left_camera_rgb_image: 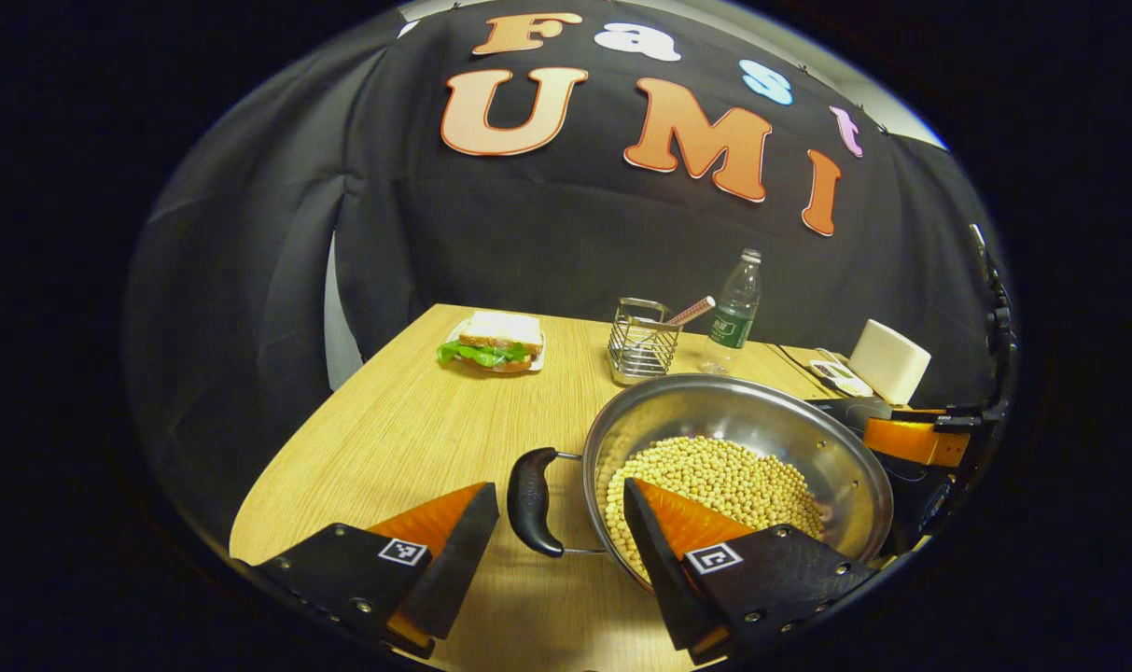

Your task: First push the handle of the pot to place it horizontally, then grasp the pot with both hands and set it on the induction cooktop.

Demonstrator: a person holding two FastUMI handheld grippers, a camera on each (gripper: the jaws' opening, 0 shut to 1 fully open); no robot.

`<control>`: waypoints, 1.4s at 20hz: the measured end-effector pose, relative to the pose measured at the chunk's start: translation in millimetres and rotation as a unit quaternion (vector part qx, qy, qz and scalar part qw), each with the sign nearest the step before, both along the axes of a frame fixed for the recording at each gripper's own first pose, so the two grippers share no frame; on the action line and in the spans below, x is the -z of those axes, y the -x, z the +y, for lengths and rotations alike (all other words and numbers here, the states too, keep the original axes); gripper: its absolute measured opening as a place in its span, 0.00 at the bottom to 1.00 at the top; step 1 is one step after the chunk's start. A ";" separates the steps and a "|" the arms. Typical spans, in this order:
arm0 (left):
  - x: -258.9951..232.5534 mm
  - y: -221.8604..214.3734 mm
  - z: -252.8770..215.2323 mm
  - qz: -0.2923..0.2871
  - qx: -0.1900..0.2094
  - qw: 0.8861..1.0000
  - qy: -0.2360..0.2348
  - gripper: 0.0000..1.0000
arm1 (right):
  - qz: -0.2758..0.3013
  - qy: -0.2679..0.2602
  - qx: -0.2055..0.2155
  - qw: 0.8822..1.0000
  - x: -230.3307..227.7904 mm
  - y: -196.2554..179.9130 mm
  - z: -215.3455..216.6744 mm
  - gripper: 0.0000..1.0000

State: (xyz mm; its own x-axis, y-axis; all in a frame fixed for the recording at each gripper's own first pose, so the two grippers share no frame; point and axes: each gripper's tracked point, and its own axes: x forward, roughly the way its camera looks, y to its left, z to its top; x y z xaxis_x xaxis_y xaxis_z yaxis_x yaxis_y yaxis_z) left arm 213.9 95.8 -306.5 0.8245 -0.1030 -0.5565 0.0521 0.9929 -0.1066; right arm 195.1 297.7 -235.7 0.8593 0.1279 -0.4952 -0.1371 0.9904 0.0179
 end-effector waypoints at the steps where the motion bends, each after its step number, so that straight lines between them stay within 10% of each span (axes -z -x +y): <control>1: 5.9 0.4 4.0 0.010 -0.006 1.000 0.002 0.85 | 0.004 0.002 -0.003 1.000 4.2 -0.4 2.4 0.96; 12: 7.1 -2.2 -2.2 0.019 -0.004 0.999 0.033 0.73 | 0.051 0.000 0.002 0.999 30.2 -7.5 4.2 0.89; 21: 6.6 5.7 0.8 0.032 -0.041 0.998 0.023 0.51 | 0.062 -0.003 0.011 0.998 36.1 -13.7 -3.0 0.53; 28: -38.2 17.3 -12.4 -0.002 -0.043 0.999 -0.001 0.49 | 0.049 -0.033 0.007 0.998 8.3 0.9 -15.3 0.48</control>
State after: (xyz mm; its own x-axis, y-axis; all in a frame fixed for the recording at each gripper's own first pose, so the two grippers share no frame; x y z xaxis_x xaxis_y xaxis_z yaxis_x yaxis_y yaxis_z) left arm 196.7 83.3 -268.3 0.8325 -0.0297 -0.5532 -0.0337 0.9940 -0.1040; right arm 194.3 282.4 -244.0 0.8092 0.1521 -0.5675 -0.1182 0.9883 0.0964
